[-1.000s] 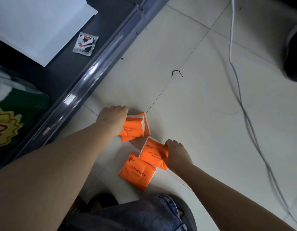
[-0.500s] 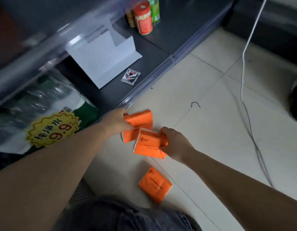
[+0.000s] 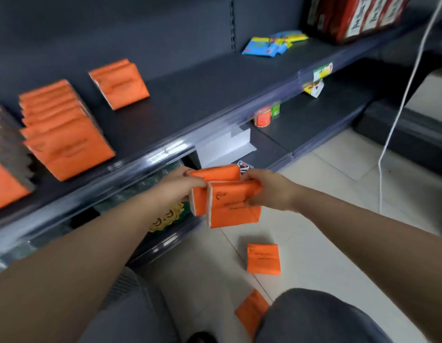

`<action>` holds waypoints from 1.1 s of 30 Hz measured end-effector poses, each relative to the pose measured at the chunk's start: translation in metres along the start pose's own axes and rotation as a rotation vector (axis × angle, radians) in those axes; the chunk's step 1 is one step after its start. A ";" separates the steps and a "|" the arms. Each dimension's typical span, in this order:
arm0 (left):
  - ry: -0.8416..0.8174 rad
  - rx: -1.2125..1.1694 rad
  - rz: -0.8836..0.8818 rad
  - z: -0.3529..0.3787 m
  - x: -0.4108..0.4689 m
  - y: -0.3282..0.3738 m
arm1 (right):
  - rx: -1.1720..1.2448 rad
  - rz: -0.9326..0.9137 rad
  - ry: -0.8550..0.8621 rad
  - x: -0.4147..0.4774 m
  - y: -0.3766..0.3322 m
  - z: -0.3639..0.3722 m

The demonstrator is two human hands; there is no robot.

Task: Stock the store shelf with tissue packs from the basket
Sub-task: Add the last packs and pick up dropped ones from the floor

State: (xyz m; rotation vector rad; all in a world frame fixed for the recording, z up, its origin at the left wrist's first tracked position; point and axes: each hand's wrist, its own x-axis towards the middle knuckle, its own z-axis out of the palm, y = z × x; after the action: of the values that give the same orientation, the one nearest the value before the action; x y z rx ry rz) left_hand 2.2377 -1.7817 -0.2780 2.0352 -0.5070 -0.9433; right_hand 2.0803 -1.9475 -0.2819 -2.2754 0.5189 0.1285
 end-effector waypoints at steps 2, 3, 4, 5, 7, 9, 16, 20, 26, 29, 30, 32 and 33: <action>0.026 -0.153 -0.003 -0.010 -0.009 0.005 | 0.038 -0.003 0.009 -0.003 -0.018 -0.009; 0.039 -0.206 -0.003 -0.016 -0.013 0.007 | 0.060 -0.002 0.020 -0.004 -0.027 -0.012; 0.041 -0.235 0.002 -0.021 -0.017 0.009 | 0.085 0.001 0.032 -0.006 -0.036 -0.014; 0.030 -0.255 0.013 -0.027 -0.021 0.012 | 0.111 0.005 0.044 -0.008 -0.044 -0.016; -0.004 -0.290 0.047 -0.036 -0.030 0.018 | 0.164 0.016 0.064 -0.011 -0.060 -0.019; -0.007 -0.328 0.084 -0.046 -0.040 0.024 | 0.205 0.031 0.083 -0.012 -0.075 -0.021; -0.061 -0.431 0.160 -0.080 -0.070 0.032 | 0.278 0.023 0.185 -0.001 -0.128 -0.027; -0.004 -0.430 0.251 -0.095 -0.072 0.029 | 0.381 -0.011 0.213 0.011 -0.150 -0.029; 0.175 -0.598 0.296 -0.105 -0.055 0.035 | 0.493 -0.088 0.207 0.039 -0.166 -0.037; 0.252 -0.658 0.300 -0.111 -0.039 0.037 | 0.583 -0.107 0.146 0.064 -0.170 -0.040; 0.272 -0.679 0.294 -0.113 -0.033 0.037 | 0.605 -0.108 0.122 0.073 -0.170 -0.041; 0.303 -0.694 0.289 -0.114 -0.024 0.039 | 0.650 -0.111 0.091 0.090 -0.170 -0.042; 0.316 -0.693 0.297 -0.115 -0.020 0.041 | 0.669 -0.116 0.081 0.098 -0.169 -0.042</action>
State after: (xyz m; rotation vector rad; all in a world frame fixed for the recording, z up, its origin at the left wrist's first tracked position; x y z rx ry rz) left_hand 2.3123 -1.7343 -0.1918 1.3906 -0.2472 -0.5025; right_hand 2.2354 -1.9063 -0.1624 -1.6522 0.3938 -0.1748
